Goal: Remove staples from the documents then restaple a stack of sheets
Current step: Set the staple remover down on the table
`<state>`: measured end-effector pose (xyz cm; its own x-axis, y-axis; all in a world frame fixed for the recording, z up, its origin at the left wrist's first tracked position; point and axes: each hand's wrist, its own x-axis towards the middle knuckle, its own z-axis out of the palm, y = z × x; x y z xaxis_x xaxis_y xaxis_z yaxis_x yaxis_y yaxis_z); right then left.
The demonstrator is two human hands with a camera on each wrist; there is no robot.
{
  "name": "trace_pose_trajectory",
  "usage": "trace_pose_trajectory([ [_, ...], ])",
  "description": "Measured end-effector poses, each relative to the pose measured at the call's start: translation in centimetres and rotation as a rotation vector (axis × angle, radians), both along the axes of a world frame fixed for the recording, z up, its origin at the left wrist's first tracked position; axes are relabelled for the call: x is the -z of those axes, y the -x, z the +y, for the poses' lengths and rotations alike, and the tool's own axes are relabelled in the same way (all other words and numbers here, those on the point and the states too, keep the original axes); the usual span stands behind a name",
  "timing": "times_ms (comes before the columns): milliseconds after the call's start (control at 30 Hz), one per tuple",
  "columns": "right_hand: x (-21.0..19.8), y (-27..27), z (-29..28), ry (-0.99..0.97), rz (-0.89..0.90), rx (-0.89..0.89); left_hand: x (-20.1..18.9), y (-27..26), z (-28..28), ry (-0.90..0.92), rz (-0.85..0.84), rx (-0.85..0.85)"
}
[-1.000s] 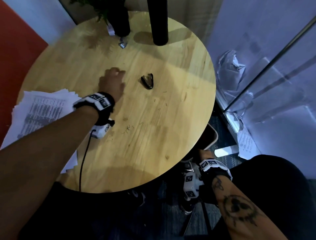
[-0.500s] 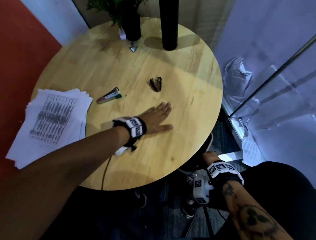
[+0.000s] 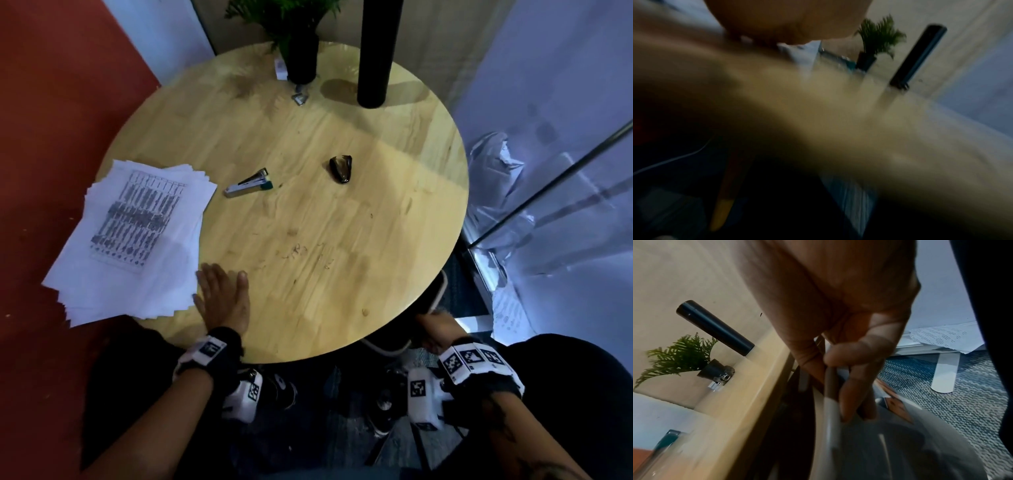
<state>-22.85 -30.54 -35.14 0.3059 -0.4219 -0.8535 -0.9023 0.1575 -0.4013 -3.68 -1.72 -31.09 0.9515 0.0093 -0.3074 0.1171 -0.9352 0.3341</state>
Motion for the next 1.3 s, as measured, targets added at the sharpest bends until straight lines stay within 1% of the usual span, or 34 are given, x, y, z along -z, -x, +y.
trace_pose_trajectory([
  [33,0.0,0.0,0.0,0.022,0.001,-0.018,0.6,1.3,-0.5,-0.076,0.015,0.038],
  [67,-0.2,0.1,0.2,0.032,-0.007,0.001,1.2,2.3,-1.3,-0.133,0.03,0.092],
  [100,0.0,0.2,0.3,0.03,-0.018,0.035,1.0,2.7,-2.5,-0.111,0.011,0.117],
  [167,0.5,0.4,0.4,0.034,-0.03,0.038,0.4,2.3,-5.6,-0.082,0.028,0.171],
  [233,0.7,0.8,0.4,0.052,-0.019,0.008,0.3,2.7,-7.8,-0.086,0.053,0.293],
  [300,-0.4,0.7,0.9,0.058,-0.021,-0.001,-0.2,3.9,-9.5,-0.031,0.139,0.452],
  [333,-0.4,0.8,0.7,0.058,-0.019,0.003,-0.5,4.2,-10.1,0.044,0.203,0.498],
  [367,-0.5,0.9,0.7,0.051,-0.021,0.011,-0.9,4.0,-10.3,0.13,0.238,0.502],
  [400,-0.5,0.9,0.6,0.037,-0.024,0.015,-1.3,3.2,-10.4,0.201,0.255,0.443],
  [433,-0.3,0.9,0.5,0.023,-0.032,0.027,-1.6,2.0,-10.3,0.247,0.227,0.337],
  [500,-0.4,1.0,0.5,0.019,-0.037,0.048,-2.0,-1.6,-9.0,0.268,0.122,0.032],
  [533,-0.4,1.0,0.4,0.024,-0.038,0.045,-1.9,-3.3,-8.1,0.262,0.093,-0.122],
  [567,-0.2,1.0,0.5,0.026,-0.04,0.042,-1.7,-4.5,-7.0,0.238,0.093,-0.225],
  [600,-0.1,0.9,0.5,0.033,-0.035,0.031,-1.3,-5.2,-6.2,0.197,0.108,-0.27],
  [633,-0.2,0.9,0.5,0.039,-0.036,0.014,-1.1,-5.2,-5.8,0.145,0.124,-0.264],
  [700,-0.2,0.7,0.7,0.052,-0.037,-0.014,-0.7,-4.3,-6.5,0.071,0.118,-0.166],
  [767,-0.1,0.5,0.7,0.054,-0.03,-0.042,-0.6,-2.9,-8.8,0.08,0.131,-0.011],
  [867,-0.2,0.5,0.9,0.048,-0.025,-0.032,-0.7,0.5,-12.5,0.029,0.23,0.373],
  [900,-0.2,0.6,0.8,0.044,-0.024,-0.024,-0.8,1.6,-13.5,0.031,0.26,0.48],
  [933,-0.3,0.7,0.7,0.043,-0.025,-0.011,-0.8,2.3,-14.4,0.052,0.28,0.546],
  [1000,-0.6,0.9,0.5,0.026,-0.035,0.029,-1.1,1.8,-15.3,0.14,0.25,0.558],
  [1067,-0.7,0.9,0.3,0.026,-0.043,0.064,-1.3,-1.0,-15.6,0.188,0.152,0.458],
  [1133,-0.4,1.0,0.2,0.034,-0.039,0.083,-1.3,-4.2,-15.1,0.166,0.159,0.339],
  [1167,-0.3,1.0,0.2,0.042,-0.03,0.087,-1.1,-5.3,-14.7,0.12,0.192,0.323],
  [1200,-0.2,0.9,0.2,0.05,-0.019,0.082,-0.9,-5.8,-14.4,0.052,0.223,0.355],
  [1233,0.0,0.9,0.2,0.058,-0.012,0.077,-0.8,-5.7,-14.3,-0.021,0.241,0.436],
  [1300,0.0,0.9,0.1,0.057,-0.004,0.065,-0.8,-3.8,-14.5,-0.111,0.263,0.66],
])
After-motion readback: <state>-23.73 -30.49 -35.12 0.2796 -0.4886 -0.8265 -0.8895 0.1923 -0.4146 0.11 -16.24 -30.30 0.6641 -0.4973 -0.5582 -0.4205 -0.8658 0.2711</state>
